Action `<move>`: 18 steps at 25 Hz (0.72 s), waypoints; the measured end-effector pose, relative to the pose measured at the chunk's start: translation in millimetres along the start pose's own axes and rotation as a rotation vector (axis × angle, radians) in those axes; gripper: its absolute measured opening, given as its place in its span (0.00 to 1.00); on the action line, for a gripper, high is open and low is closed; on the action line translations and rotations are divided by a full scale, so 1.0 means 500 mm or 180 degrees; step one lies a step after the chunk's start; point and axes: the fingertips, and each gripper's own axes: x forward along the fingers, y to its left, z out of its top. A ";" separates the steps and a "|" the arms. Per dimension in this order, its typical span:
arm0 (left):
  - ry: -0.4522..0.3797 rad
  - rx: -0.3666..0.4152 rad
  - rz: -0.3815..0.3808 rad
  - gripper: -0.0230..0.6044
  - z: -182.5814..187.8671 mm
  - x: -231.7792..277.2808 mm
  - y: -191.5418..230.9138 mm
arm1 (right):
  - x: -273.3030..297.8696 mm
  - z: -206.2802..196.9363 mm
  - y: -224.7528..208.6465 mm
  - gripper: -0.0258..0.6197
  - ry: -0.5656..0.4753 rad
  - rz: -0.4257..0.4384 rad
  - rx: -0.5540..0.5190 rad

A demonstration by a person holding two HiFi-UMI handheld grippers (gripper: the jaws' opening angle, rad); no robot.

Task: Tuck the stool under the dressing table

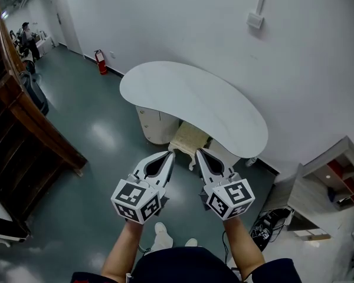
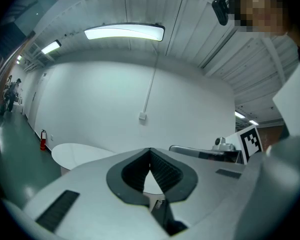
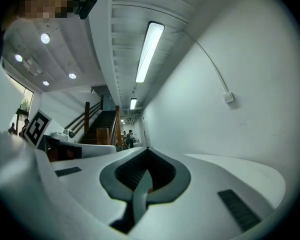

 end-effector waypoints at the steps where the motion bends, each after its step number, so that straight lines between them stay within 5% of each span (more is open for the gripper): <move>1: -0.0008 0.0010 0.0009 0.05 -0.001 -0.005 -0.012 | -0.012 0.003 0.003 0.06 -0.0026 0.0019 0.0028; 18: -0.0115 0.0077 0.0064 0.05 -0.021 -0.082 -0.192 | -0.189 0.013 0.089 0.06 -0.0079 0.0254 -0.0230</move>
